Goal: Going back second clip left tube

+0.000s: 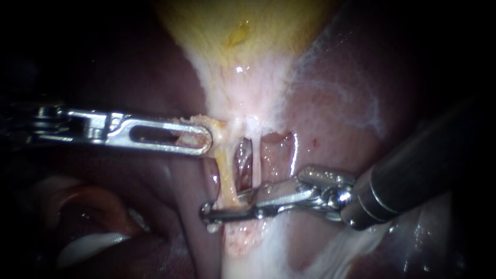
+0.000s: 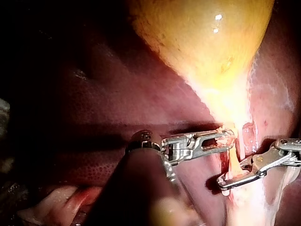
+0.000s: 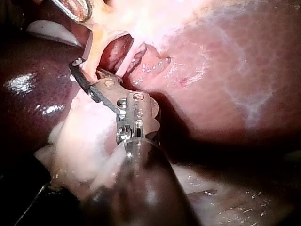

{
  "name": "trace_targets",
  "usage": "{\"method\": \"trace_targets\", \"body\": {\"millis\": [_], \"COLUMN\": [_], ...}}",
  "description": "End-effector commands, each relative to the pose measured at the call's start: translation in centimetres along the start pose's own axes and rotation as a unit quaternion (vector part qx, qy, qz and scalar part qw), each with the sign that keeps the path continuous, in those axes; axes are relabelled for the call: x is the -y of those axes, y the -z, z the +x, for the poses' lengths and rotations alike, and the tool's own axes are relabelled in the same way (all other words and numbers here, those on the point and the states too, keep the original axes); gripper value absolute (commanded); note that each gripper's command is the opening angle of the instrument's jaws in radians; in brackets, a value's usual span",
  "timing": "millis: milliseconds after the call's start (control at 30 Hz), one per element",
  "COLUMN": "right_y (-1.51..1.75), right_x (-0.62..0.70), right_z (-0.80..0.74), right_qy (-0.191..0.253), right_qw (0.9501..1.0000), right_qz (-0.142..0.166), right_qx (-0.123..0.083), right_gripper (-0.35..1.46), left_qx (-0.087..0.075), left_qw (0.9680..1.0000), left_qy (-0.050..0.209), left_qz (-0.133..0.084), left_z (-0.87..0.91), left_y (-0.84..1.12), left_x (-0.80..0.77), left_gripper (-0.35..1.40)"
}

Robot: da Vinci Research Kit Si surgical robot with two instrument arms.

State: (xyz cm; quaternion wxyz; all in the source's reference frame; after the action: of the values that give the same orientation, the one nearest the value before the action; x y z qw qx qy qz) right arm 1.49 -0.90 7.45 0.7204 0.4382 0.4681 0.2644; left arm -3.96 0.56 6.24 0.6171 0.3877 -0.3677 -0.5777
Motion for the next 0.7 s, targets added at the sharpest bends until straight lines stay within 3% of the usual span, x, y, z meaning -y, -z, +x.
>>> {"method": "trace_targets", "body": {"millis": [33, 200, 233, 267, 400, 600, 700], "right_y": [0.0, 0.0, -0.01, -0.02, -0.05, -0.04, 0.01], "right_x": [0.0, 0.0, 0.0, 0.0, -0.02, -0.04, -0.04], "right_z": [0.0, 0.0, -0.01, 0.0, 0.03, 0.03, 0.02], "right_qy": [0.0, 0.009, 0.069, 0.096, 0.165, 0.204, 0.211], "right_qw": [1.0, 0.9999, 0.9973, 0.9949, 0.9853, 0.9756, 0.9733], "right_qz": [0.0, -0.004, -0.011, -0.018, -0.032, -0.07, -0.079], "right_qx": [0.0, -0.007, -0.021, -0.026, -0.034, -0.042, -0.044], "right_gripper": [-0.35, -0.35, -0.19, -0.02, 0.41, 0.5, 0.5], "left_qx": [0.0, 0.0, 0.0, 0.0, 0.0, 0.0, 0.0], "left_qw": [1.0, 1.0, 1.0, 1.0, 1.0, 1.0, 1.0], "left_qy": [0.0, 0.0, 0.0, 0.0, 0.0, 0.0, 0.0], "left_qz": [0.0, 0.0, 0.0, 0.0, 0.0, 0.0, 0.0], "left_z": [0.0, 0.0, 0.0, 0.0, 0.0, 0.0, 0.0], "left_y": [0.0, 0.0, 0.0, 0.0, 0.0, 0.0, 0.0], "left_x": [0.0, 0.0, 0.0, 0.0, -0.01, -0.01, -0.01], "left_gripper": [-0.35, -0.35, -0.35, -0.35, -0.35, -0.35, -0.35]}}
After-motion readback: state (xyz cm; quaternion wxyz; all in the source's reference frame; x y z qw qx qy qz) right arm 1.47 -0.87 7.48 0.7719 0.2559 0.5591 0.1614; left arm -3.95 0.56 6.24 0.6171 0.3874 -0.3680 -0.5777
